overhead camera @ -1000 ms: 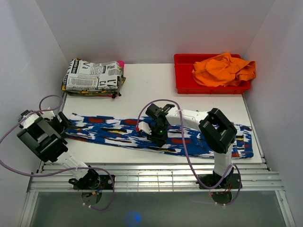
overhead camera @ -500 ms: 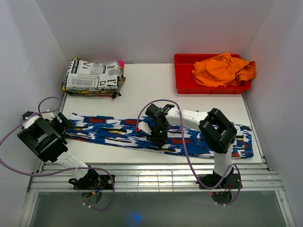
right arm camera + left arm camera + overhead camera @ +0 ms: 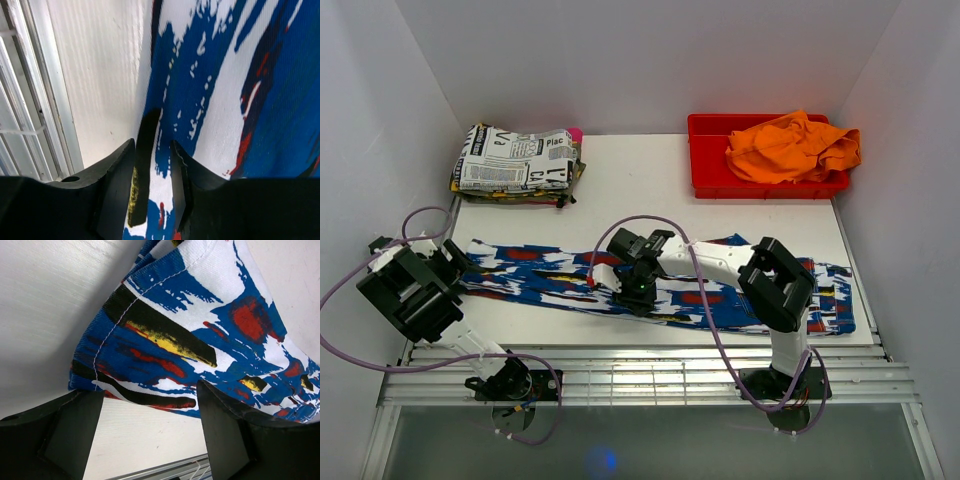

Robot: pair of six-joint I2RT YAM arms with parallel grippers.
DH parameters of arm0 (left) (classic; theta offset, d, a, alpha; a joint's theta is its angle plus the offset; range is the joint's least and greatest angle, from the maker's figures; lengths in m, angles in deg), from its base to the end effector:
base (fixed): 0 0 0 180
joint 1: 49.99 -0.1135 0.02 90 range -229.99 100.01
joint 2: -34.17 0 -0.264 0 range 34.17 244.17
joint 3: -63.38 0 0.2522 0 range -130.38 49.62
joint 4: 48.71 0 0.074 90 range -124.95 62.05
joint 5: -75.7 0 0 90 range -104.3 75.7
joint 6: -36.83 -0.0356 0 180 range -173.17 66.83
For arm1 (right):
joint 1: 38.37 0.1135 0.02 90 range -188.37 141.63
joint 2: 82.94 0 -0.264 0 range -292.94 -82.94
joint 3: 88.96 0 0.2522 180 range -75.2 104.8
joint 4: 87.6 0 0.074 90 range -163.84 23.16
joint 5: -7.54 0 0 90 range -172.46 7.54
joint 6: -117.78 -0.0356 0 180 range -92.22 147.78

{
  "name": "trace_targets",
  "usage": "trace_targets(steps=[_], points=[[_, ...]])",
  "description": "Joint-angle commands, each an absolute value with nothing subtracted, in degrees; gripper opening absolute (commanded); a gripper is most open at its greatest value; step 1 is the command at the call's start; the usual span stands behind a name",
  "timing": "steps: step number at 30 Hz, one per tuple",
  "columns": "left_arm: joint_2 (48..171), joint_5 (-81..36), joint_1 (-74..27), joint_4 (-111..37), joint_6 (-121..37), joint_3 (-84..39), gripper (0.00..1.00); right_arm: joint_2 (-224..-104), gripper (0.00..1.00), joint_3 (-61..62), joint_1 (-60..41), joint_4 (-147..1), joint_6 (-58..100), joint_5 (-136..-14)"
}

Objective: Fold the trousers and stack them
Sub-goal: Fold the trousers

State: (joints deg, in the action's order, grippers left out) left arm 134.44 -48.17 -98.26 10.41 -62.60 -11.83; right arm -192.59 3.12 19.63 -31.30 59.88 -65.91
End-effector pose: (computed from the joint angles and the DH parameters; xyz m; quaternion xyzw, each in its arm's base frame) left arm 0.2185 0.2152 0.1634 -0.3037 0.9060 -0.2314 0.1829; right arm 0.1924 0.3270 0.1821 -0.7077 0.6779 0.1700 0.1034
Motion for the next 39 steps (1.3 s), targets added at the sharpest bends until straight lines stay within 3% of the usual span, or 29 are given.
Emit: trace_targets(steps=[1, 18, 20, 21, 22, 39], points=[[133.0, -46.4, -98.7, 9.3, -63.9, -10.8, 0.86, -191.4, 0.4, 5.5, 21.1, -33.4, 57.8, -67.2], [133.5, -44.9, -98.7, 8.7, -62.8, -11.5, 0.86, -193.8, 0.36, 2.9, 22.7, -36.8, 55.9, -67.9], [133.6, -44.8, -98.7, 8.6, -62.7, -11.3, 0.86, -193.6, 0.22, 2.8, 22.8, -36.9, 55.9, -68.3], [133.7, -44.4, -98.7, 8.6, -62.8, -11.2, 0.86, -193.3, 0.09, 2.8, 22.8, -36.9, 55.8, -68.9], [133.7, -44.1, -98.7, 8.4, -62.7, -11.0, 0.86, -193.3, 0.08, 3.0, 22.9, -36.8, 55.6, -69.2], [133.7, -39.5, -98.8, 7.2, -61.4, -10.5, 0.88, -186.2, 0.08, -1.5, 23.0, -34.3, 56.1, -68.8]])
